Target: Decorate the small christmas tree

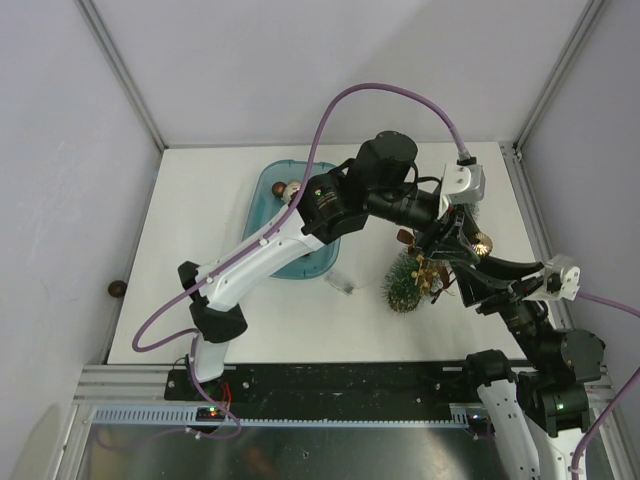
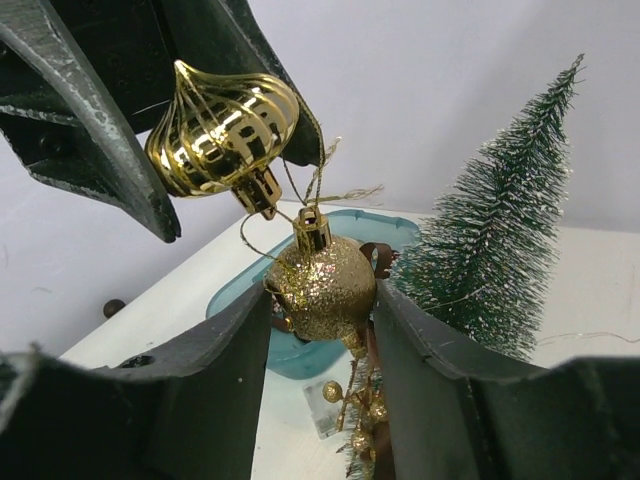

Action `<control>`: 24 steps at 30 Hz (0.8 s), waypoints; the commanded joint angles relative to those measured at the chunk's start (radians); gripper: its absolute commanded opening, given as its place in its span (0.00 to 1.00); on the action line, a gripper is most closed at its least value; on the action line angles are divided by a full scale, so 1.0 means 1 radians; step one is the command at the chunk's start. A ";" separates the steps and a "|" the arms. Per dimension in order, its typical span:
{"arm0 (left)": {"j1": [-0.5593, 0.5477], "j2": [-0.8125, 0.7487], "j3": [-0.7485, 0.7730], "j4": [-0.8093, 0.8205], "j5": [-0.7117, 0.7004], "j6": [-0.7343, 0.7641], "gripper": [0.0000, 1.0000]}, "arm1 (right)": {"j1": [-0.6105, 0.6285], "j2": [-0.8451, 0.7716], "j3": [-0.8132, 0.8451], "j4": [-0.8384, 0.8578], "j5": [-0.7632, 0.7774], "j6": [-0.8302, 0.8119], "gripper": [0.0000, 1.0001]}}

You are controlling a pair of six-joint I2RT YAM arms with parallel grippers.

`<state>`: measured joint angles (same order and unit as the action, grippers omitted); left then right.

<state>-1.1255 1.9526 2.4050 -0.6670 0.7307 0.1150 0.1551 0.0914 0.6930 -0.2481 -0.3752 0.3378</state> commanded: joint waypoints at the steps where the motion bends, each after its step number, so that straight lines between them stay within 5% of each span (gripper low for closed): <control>1: -0.003 -0.045 0.007 0.027 -0.040 -0.031 0.32 | 0.002 -0.011 0.014 -0.009 -0.011 -0.019 0.48; 24: 0.094 -0.100 -0.153 0.054 0.015 -0.047 0.36 | 0.030 0.063 0.077 -0.220 0.208 -0.113 0.44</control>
<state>-1.0515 1.9106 2.2631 -0.6594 0.6849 0.0692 0.1806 0.1131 0.7319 -0.4332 -0.2371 0.2455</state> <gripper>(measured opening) 0.458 0.447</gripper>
